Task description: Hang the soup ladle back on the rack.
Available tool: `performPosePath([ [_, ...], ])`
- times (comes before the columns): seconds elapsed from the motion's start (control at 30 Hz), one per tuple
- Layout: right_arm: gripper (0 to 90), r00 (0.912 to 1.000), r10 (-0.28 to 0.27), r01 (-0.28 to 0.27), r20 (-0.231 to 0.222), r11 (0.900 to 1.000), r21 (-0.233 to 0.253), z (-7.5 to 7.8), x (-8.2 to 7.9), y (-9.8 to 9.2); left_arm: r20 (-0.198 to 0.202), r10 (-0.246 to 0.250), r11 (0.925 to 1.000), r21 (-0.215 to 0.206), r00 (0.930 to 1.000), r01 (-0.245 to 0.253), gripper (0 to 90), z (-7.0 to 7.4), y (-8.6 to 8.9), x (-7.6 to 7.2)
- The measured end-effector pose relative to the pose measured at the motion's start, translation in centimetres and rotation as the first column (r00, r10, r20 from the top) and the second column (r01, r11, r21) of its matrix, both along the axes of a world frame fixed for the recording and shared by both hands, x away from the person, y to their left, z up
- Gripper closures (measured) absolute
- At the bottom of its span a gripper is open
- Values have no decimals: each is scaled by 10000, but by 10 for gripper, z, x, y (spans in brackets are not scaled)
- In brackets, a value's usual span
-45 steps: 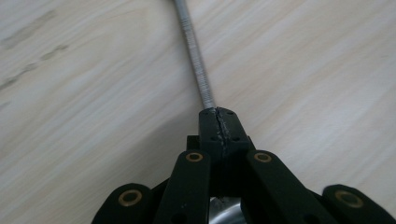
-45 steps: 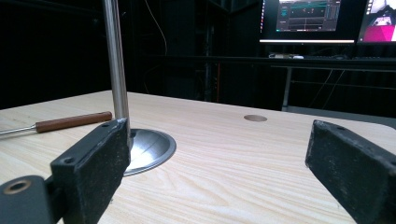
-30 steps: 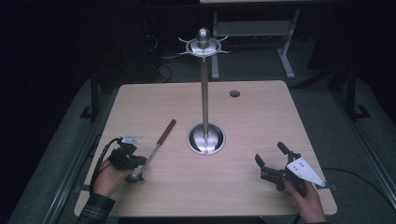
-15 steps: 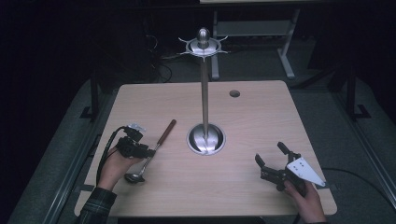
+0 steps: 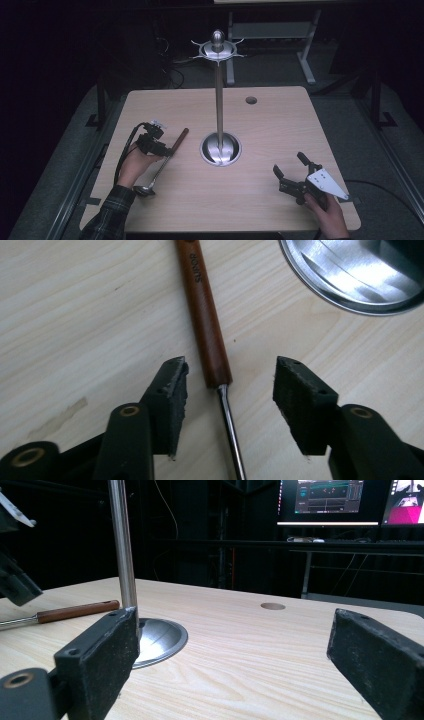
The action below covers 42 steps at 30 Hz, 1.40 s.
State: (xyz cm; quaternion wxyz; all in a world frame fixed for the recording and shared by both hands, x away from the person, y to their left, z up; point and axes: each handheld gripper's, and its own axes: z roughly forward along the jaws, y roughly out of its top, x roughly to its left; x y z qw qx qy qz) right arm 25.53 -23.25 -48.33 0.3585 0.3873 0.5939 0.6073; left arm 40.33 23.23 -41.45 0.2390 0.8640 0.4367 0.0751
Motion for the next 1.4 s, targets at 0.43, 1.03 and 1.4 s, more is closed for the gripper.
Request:
performPosePath([
  [0.43, 62, 10000, 2, -2, -13, 10000, 26, 0, 0, 0, -394, -5, 9973, 727, 9992, 34, 622, -17, -13, 19],
  [1.03, 61, 10000, 28, -28, -15, 10000, -5, 0, 0, 0, -432, 100, 9922, 1244, 9990, -45, 676, -26, -20, 21],
  [1.4, 62, 10000, 33, -33, -17, 10000, -3, 0, 0, 1, -390, 158, 9899, 1415, 9991, -101, 684, -25, -21, 20],
])
